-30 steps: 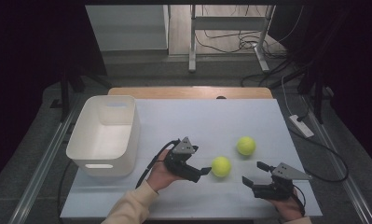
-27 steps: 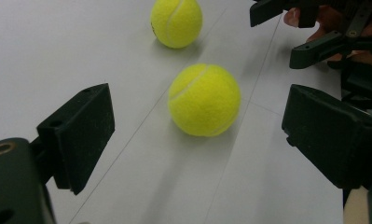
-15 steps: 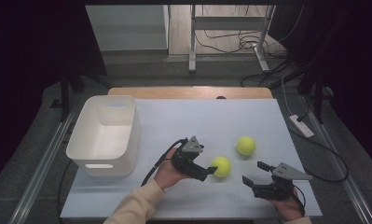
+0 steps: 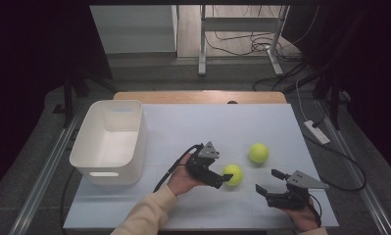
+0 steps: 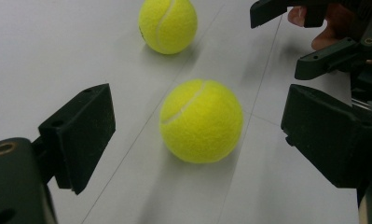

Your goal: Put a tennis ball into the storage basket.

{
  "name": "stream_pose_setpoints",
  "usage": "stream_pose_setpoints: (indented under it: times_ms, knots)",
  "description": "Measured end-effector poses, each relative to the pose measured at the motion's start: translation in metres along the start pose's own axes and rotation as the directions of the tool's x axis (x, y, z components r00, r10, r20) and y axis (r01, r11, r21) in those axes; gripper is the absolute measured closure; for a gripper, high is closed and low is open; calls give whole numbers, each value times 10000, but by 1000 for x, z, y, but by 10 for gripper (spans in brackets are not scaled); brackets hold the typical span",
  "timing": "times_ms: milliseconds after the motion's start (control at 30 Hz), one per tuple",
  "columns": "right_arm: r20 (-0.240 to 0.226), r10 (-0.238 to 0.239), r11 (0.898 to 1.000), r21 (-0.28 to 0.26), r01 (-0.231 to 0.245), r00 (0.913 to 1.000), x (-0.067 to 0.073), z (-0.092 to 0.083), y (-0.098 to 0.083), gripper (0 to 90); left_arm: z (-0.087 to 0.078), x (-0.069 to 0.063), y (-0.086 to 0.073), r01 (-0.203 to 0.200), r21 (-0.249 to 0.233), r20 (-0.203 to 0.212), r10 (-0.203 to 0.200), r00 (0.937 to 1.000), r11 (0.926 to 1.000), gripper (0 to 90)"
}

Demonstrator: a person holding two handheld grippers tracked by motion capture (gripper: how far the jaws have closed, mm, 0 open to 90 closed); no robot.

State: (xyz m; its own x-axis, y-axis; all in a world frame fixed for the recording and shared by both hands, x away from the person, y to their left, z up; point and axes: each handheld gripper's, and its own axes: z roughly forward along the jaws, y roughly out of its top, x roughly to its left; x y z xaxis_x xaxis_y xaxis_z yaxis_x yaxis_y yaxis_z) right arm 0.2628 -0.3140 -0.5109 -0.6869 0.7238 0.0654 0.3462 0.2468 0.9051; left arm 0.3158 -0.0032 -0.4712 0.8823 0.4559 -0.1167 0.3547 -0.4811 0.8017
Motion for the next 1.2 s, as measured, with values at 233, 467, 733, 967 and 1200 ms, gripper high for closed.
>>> stream_pose_setpoints:
  times_ms: [233,467,733,967,1200]
  knots:
    - [-46,-42,10000,35,42,10000,1,1,0,131,7,2,4,29,89,91,-29,10000,10000,111]
    - [-13,-169,9998,142,169,9999,2,2,-1,131,14,0,8,-14,141,228,11,9997,9999,110]
    - [25,-100,9999,126,100,9999,2,1,-1,131,22,1,9,65,372,350,-78,9994,9993,117]
    - [21,-110,9998,161,110,9999,2,1,-1,131,28,0,8,56,523,322,-73,9995,9986,106]
    - [19,-121,9998,148,121,9999,1,1,-2,131,36,0,6,22,827,332,-49,9994,9966,90]
